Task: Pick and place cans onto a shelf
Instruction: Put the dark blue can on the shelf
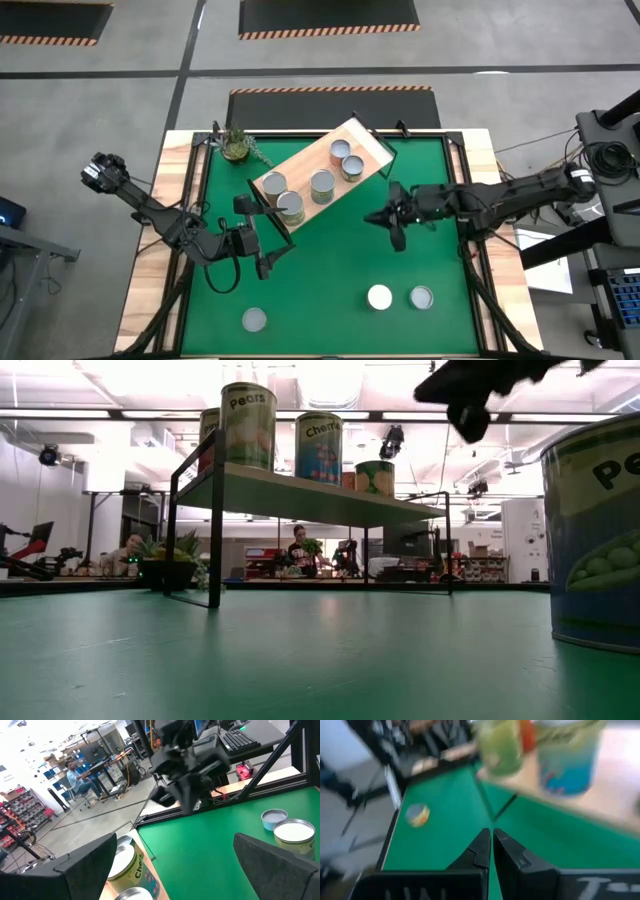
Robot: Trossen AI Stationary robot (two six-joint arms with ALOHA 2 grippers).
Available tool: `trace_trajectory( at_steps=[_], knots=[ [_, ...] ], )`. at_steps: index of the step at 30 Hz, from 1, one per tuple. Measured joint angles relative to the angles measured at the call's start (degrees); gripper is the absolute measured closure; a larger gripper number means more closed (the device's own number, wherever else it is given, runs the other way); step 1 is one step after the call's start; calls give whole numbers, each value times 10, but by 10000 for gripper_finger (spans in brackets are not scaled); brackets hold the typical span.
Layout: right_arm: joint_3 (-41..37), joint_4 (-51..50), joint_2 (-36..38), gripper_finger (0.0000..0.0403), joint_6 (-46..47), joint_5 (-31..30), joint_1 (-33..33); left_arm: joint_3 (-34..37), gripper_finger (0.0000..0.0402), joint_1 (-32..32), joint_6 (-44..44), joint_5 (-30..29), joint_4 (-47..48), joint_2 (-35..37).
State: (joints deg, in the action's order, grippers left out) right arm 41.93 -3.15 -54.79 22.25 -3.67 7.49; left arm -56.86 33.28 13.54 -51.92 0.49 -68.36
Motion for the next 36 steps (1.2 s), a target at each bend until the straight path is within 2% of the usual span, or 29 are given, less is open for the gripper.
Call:
trace_trajectory(
  at_steps=[8,14,21,24,27,31,36],
  knots=[
    [156,-285,-74,394,86,6,110,0,19,0,-1,0,0,0],
    [249,-406,-137,394,124,-6,195,0,19,0,-1,0,0,0],
    [265,-428,-184,394,162,-64,288,0,19,0,-5,0,0,0],
    [260,-430,-202,393,190,-101,306,0,19,0,-5,0,0,0],
    [260,-429,-216,385,201,-104,309,0,19,0,-7,0,-1,0],
    [264,-429,-233,347,208,-99,309,0,19,0,-7,0,-1,0],
    [277,-429,-248,264,215,-98,309,0,19,0,-7,0,-1,0]
  ],
)
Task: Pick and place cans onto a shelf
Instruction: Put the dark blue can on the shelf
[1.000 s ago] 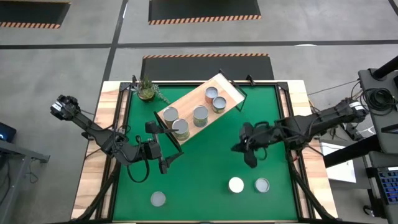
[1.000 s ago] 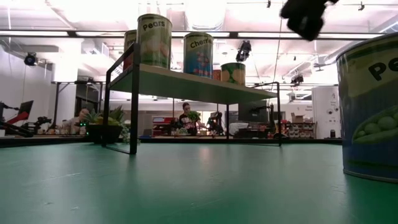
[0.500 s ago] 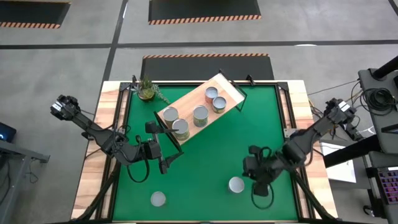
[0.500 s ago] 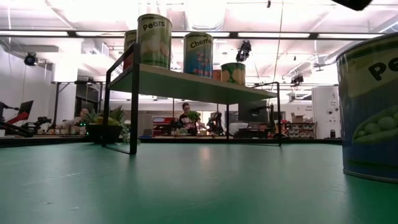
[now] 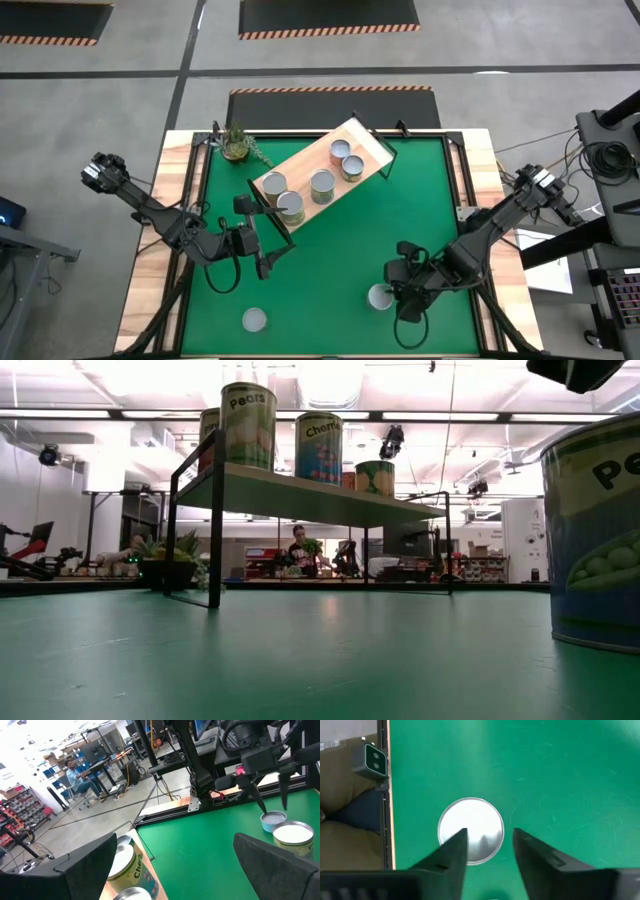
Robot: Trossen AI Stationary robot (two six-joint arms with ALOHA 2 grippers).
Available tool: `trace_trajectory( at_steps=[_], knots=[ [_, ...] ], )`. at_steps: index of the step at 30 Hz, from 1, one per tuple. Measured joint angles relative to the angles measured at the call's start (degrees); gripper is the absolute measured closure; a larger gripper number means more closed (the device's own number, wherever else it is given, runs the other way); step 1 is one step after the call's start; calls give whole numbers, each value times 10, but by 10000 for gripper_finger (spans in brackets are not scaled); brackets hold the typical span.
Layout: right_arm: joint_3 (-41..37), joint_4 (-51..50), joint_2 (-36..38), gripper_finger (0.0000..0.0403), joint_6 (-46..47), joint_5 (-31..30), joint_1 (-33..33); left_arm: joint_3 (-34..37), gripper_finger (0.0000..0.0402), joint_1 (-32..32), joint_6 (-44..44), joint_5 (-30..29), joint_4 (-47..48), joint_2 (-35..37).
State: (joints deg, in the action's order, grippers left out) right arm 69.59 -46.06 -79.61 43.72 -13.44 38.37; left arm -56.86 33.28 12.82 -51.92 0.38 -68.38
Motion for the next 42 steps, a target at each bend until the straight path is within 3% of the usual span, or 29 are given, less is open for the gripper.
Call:
trace_trajectory(
  at_steps=[9,14,28,37,42],
  knots=[
    [12,-1,-39,93,-40,19,0,0,19,0,2,0,-2,0],
    [12,-1,-64,41,-63,55,0,0,19,0,2,0,-2,0],
    [12,13,-128,36,-71,81,-2,0,19,0,2,0,-4,0],
    [23,20,-130,113,-73,79,-23,0,19,0,2,0,-4,0],
    [41,13,-115,114,-76,82,-35,0,19,0,2,0,-4,0]
  ],
)
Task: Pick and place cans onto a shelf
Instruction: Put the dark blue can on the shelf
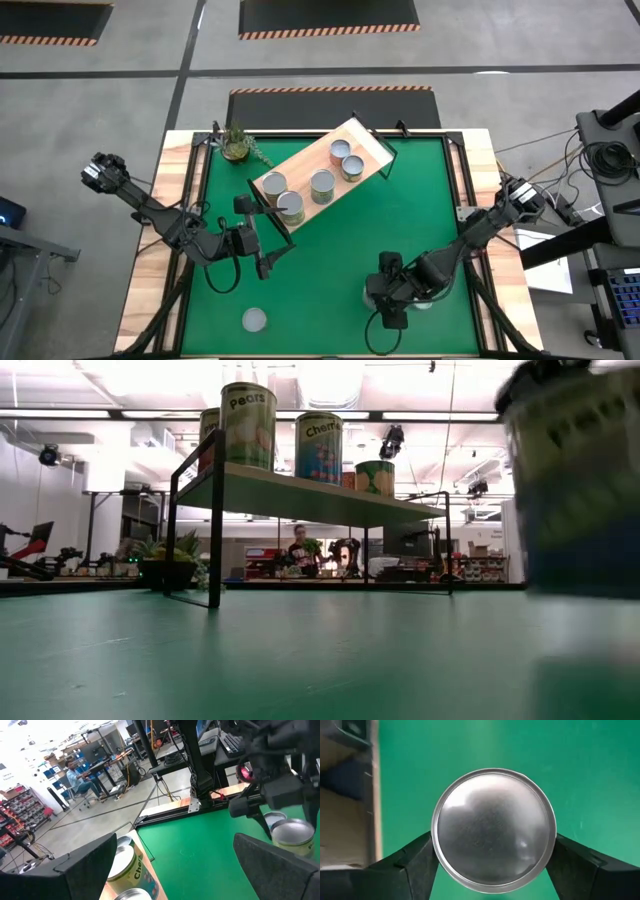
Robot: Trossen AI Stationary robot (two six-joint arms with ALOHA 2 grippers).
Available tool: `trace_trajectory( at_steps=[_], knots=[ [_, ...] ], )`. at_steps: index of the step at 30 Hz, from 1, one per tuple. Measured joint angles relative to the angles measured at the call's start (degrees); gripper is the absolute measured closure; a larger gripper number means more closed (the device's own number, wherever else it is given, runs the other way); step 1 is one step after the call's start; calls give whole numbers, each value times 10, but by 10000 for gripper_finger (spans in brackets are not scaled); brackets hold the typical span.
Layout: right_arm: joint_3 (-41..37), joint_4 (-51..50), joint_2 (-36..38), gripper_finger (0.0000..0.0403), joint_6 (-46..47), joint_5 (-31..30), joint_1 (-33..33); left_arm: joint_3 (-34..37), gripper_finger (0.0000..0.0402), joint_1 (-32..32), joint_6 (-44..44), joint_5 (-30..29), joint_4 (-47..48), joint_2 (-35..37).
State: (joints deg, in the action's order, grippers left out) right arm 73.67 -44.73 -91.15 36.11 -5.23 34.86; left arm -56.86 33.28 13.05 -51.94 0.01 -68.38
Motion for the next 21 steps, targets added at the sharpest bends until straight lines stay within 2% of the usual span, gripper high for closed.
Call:
trace_trajectory(
  at_steps=[6,11,21],
  knots=[
    [92,-62,27,95,-9,5,-25,0,19,0,24,0,-4,0],
    [190,-117,38,99,-48,-33,-55,0,19,0,36,-1,-8,11],
    [395,-137,16,101,-245,-83,-175,4,19,0,57,-2,-9,51]
  ],
)
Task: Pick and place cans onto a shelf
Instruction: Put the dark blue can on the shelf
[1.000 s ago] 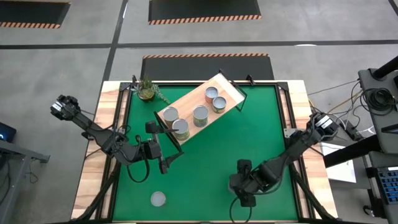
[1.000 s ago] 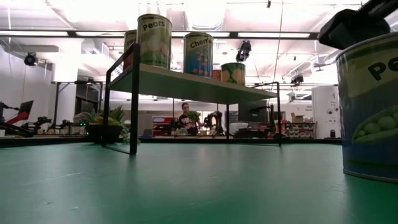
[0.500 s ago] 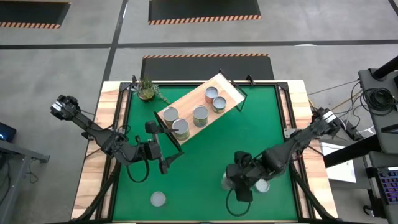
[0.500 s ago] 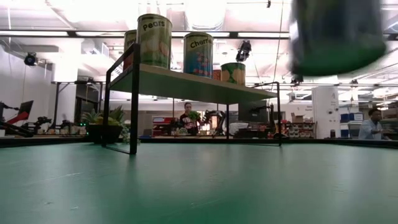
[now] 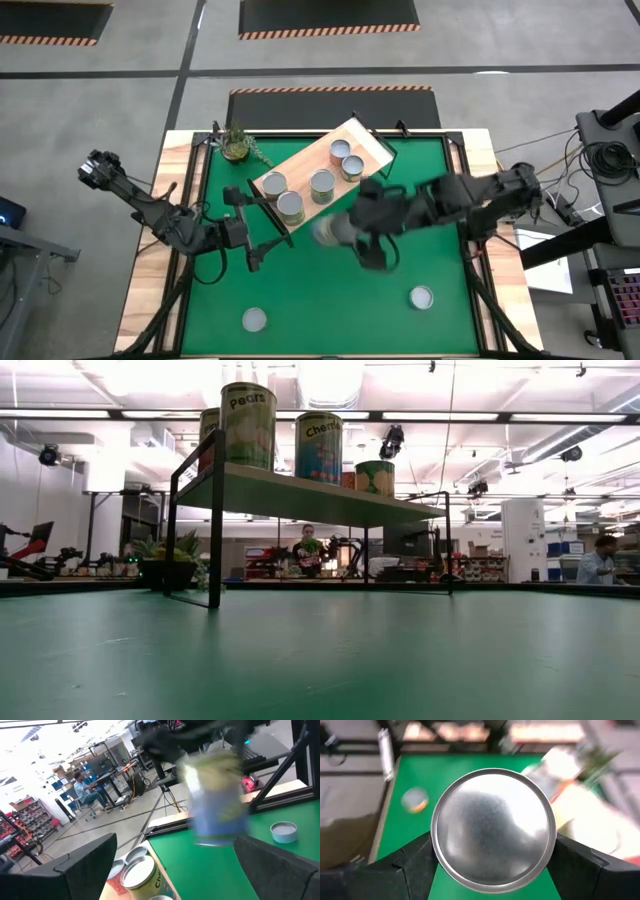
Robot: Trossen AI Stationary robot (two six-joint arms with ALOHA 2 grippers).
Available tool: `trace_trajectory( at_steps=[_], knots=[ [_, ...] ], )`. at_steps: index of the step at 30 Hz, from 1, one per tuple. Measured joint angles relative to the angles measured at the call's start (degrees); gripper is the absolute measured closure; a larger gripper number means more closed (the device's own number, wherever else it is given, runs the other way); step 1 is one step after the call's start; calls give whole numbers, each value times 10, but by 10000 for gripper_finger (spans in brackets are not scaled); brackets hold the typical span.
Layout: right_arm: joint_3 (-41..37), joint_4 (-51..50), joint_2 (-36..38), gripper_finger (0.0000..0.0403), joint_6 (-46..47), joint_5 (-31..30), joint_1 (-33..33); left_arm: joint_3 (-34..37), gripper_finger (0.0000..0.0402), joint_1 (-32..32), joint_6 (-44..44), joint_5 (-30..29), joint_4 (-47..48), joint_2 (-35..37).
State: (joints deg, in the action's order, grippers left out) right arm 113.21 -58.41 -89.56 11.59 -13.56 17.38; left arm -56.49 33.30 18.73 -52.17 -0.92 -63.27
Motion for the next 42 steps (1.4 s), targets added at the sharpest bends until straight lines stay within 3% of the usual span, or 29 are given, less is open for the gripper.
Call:
trace_trajectory(
  at_steps=[8,15,21,29,42],
  knots=[
    [124,67,-51,100,-178,-6,-119,12,19,0,13,0,3,6],
    [198,74,-115,99,-213,-10,-234,14,19,0,18,0,4,14],
    [214,36,-161,99,-212,84,-311,20,19,0,18,-25,7,20],
    [215,-36,-203,99,-228,121,-350,27,19,0,24,-35,6,22],
    [215,-50,-232,99,-236,168,-355,27,19,0,24,-34,5,22]
  ],
)
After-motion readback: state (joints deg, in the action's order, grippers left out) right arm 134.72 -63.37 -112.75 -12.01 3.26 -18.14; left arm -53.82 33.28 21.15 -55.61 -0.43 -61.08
